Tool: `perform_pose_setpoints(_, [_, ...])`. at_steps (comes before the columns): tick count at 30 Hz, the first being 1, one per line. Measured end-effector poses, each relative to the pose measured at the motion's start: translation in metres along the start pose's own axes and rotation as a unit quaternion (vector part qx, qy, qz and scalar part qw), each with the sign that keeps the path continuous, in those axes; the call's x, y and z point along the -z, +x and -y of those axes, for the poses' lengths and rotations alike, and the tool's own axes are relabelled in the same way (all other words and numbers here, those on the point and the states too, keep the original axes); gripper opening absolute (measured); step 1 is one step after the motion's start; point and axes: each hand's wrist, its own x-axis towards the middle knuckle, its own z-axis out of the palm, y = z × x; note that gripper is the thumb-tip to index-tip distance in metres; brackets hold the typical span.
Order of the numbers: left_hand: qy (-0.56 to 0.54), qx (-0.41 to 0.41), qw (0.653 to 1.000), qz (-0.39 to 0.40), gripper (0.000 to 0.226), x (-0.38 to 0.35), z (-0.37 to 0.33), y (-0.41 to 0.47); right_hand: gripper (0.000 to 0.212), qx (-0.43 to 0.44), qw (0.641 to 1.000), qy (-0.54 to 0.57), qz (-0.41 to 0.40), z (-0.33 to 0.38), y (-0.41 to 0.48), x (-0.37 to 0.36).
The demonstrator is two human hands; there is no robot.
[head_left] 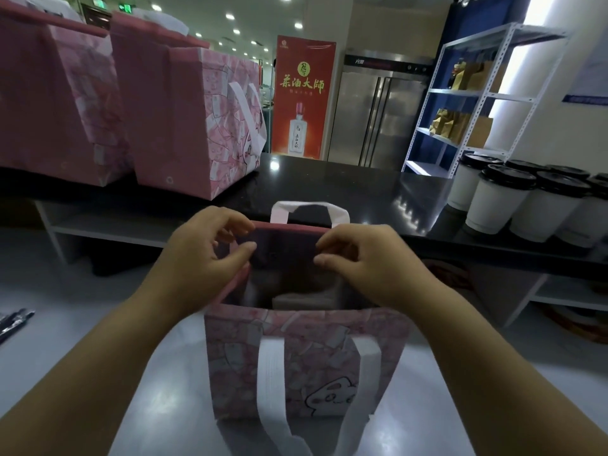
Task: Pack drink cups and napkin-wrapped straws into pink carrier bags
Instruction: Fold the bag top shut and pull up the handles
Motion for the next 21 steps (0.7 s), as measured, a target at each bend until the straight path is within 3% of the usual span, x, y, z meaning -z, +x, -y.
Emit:
perform_pose_setpoints(3, [-0.054, 0.034, 0.997, -0.037, 0.016, 0.002, 0.001, -0.013, 0.016, -0.007, 0.991, 0.062, -0.122, -0.009, -0.025, 0.002])
perform_pose_setpoints(6, [-0.107, 0.093, 0.989, -0.043, 0.034, 0.002, 0.005, -0.028, 0.027, -0.051, 0.983, 0.087, -0.157, -0.021, -0.046, 0.003])
perform_pose_setpoints(10, [-0.145, 0.164, 0.975, 0.034, 0.066, -0.002, 0.013, -0.046, 0.057, -0.16, 0.977, 0.124, -0.063, -0.033, -0.064, 0.007])
perform_pose_setpoints(14, [-0.149, 0.18, 0.964, 0.123, 0.102, -0.005, 0.013, -0.053, 0.047, -0.193, 0.963, 0.179, 0.06, -0.042, -0.069, 0.013])
perform_pose_setpoints(17, [-0.154, 0.18, 0.96, 0.148, 0.094, -0.007, 0.01, -0.051, 0.043, -0.178, 0.953, 0.224, 0.101, -0.04, -0.066, 0.013])
perform_pose_setpoints(21, [-0.191, 0.177, 0.951, 0.166, 0.075, -0.008, 0.008, -0.048, 0.03, -0.177, 0.946, 0.255, 0.095, -0.039, -0.058, 0.009])
